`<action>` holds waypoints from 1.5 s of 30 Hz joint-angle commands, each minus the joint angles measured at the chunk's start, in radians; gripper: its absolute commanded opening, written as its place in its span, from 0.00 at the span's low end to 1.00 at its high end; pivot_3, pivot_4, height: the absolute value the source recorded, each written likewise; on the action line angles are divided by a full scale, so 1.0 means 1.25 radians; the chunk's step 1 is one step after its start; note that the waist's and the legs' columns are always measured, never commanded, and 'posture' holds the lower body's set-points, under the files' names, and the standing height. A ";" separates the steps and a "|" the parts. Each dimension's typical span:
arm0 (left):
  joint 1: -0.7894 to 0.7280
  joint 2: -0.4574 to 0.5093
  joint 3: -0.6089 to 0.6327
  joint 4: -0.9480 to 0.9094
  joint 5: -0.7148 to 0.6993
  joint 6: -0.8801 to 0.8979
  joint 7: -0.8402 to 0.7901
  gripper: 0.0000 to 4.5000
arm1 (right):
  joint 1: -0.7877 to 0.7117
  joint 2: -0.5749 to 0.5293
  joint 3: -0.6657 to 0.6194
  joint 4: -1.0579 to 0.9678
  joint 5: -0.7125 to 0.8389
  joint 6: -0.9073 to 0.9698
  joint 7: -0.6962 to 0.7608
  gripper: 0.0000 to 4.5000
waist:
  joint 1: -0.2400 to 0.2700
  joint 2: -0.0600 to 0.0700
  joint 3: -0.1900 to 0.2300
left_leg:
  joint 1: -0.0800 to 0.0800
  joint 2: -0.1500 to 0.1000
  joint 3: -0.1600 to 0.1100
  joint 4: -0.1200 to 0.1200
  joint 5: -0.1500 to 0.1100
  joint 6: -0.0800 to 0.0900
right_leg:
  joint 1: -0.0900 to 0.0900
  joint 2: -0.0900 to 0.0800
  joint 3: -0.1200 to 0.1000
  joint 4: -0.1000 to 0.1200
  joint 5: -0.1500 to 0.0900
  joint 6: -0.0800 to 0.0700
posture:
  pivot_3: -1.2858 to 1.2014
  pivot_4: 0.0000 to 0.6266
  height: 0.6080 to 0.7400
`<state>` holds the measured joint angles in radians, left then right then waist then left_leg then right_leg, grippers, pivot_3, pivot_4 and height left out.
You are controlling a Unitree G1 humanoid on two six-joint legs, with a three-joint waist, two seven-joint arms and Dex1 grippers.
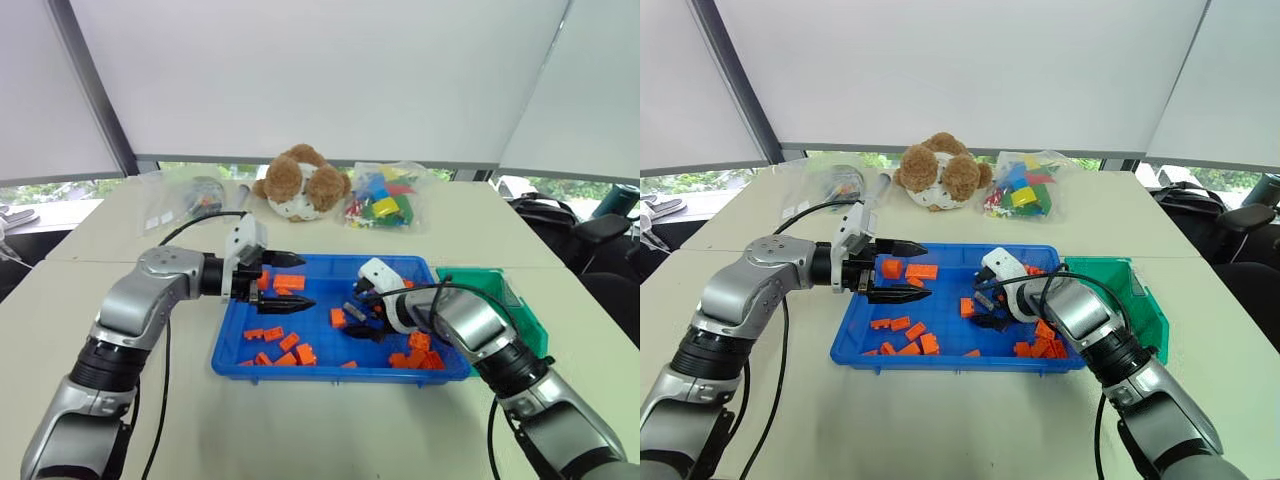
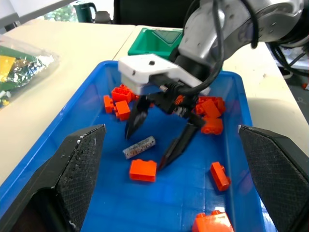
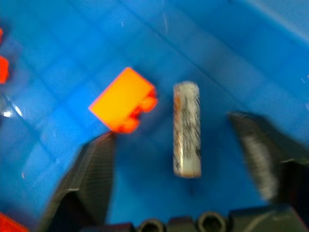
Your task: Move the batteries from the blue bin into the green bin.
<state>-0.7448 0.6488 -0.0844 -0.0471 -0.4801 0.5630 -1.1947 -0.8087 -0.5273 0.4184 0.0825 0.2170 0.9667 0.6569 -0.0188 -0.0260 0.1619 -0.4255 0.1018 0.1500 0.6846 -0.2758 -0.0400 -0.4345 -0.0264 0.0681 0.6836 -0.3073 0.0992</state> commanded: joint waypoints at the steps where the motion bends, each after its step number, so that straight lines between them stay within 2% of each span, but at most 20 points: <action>1: 0.002 0.011 0.029 -0.027 -0.016 0.002 0.006 1.00 | -0.008 0.005 -0.017 0.001 -0.013 0.004 0.009 0.48 | 0.001 0.000 0.000 | 0.000 0.000 0.000 0.000 0.000 0.000 | 0.000 0.000 0.000 0.000 0.000 0.000 | 0.52 0.24 0.95; 5: 0.000 0.012 0.032 -0.022 -0.019 0.000 0.012 1.00 | -0.011 -0.004 -0.032 -0.027 -0.014 0.026 0.014 0.03 | 0.001 0.000 0.000 | 0.000 0.000 0.000 0.000 0.000 0.000 | 0.000 0.000 0.000 0.000 0.000 0.000 | 0.52 0.24 0.95; 6: -0.004 0.008 0.034 -0.019 -0.022 0.001 0.015 1.00 | -0.014 -0.015 -0.040 -0.046 -0.013 0.042 0.015 0.00 | 0.001 0.000 0.000 | 0.000 0.000 0.000 0.000 0.000 0.000 | 0.000 0.000 0.000 0.000 0.000 0.000 | 0.52 0.24 0.95; 10: -0.015 -0.005 0.036 -0.012 -0.025 -0.002 0.030 1.00 | -0.023 -0.082 -0.137 -0.179 0.016 0.134 0.007 0.00 | 0.005 0.000 0.000 | 0.000 0.000 0.000 0.000 0.000 0.000 | 0.000 0.000 0.000 0.000 0.000 0.000 | 0.52 0.24 0.95; 15: -0.014 -0.011 0.037 -0.013 -0.025 -0.004 0.032 1.00 | 0.008 -0.247 -0.276 -0.293 0.024 0.201 0.018 0.00 | 0.007 0.000 0.000 | 0.000 0.000 0.000 0.000 0.000 0.000 | 0.000 0.000 0.000 0.000 0.000 0.000 | 0.52 0.24 0.95; 19: -0.019 -0.015 0.029 -0.003 -0.020 -0.010 0.021 1.00 | 0.131 -0.423 -0.355 -0.323 0.027 0.180 0.074 0.00 | 0.009 0.000 0.000 | 0.000 0.000 -0.001 -0.001 0.000 0.000 | 0.000 0.000 0.000 -0.001 0.000 0.000 | 0.52 0.24 0.95; 21: -0.021 -0.016 0.026 0.002 -0.018 -0.013 0.016 1.00 | 0.187 -0.462 -0.375 -0.327 0.032 0.163 0.088 0.00 | 0.003 0.000 0.000 | 0.000 -0.001 -0.001 -0.001 0.000 0.000 | 0.001 0.000 0.000 -0.002 0.000 0.000 | 0.52 0.24 0.95; 24: -0.026 -0.020 0.021 0.015 -0.013 -0.019 0.007 1.00 | 0.252 -0.476 -0.395 -0.321 0.042 0.140 0.100 0.00 | -0.004 0.000 0.000 | 0.001 -0.001 -0.003 0.000 0.000 0.000 | 0.001 0.001 0.001 -0.001 0.000 0.000 | 0.52 0.24 0.95; 26: -0.034 -0.023 0.018 0.026 -0.008 -0.023 -0.001 1.00 | 0.291 -0.477 -0.388 -0.300 0.029 0.103 0.096 0.24 | -0.003 0.001 0.000 | 0.002 -0.001 -0.005 0.000 0.000 0.000 | 0.001 0.002 0.001 -0.001 0.000 0.000 | 0.52 0.24 0.95; 27: -0.037 -0.025 0.017 0.029 -0.007 -0.024 -0.003 1.00 | 0.303 -0.475 -0.395 -0.293 0.034 0.096 0.101 0.29 | -0.001 0.001 0.000 | 0.002 -0.001 -0.005 0.000 0.000 0.000 | 0.002 0.002 0.001 0.000 0.000 0.000 | 0.52 0.24 0.95; 33: -0.043 -0.014 0.017 0.034 -0.008 -0.017 -0.025 1.00 | 0.314 -0.490 -0.437 -0.296 0.056 0.069 0.125 0.96 | 0.005 0.001 0.000 | 0.001 -0.002 -0.006 0.000 0.000 0.000 | 0.002 0.001 0.001 -0.001 0.000 0.000 | 0.52 0.24 0.95; 35: -0.035 -0.004 0.017 0.024 -0.011 -0.010 -0.036 1.00 | 0.303 -0.501 -0.448 -0.309 0.066 0.054 0.141 0.98 | 0.005 0.001 0.000 | 0.001 -0.002 -0.006 0.000 0.000 0.000 | 0.002 0.001 0.001 -0.001 0.000 0.000 | 0.52 0.24 0.95; 41: -0.022 0.022 0.024 0.007 -0.021 0.004 -0.059 1.00 | 0.257 -0.490 -0.504 -0.427 0.207 0.068 0.233 0.98 | 0.004 0.001 0.000 | 0.001 -0.002 -0.007 0.000 0.000 0.000 | 0.002 0.001 0.000 -0.001 0.000 0.000 | 0.52 0.24 0.95; 45: -0.015 0.041 0.032 -0.006 -0.033 0.020 -0.072 1.00 | 0.227 -0.489 -0.507 -0.485 0.268 0.089 0.245 0.98 | 0.005 0.001 0.000 | 0.001 -0.002 -0.008 0.000 0.000 0.000 | 0.003 0.001 0.000 -0.001 0.000 0.000 | 0.52 0.24 0.95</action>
<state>-0.7664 0.6814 -0.0660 -0.0187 -0.4941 0.5789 -1.2748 -0.4989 -1.1267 -0.1757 -0.4874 0.5205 1.0729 0.9582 -0.0128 -0.0251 0.1619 -0.4239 0.0994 0.1406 0.6845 -0.2761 -0.0396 -0.4310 -0.0248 0.0684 0.6824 -0.3075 0.0995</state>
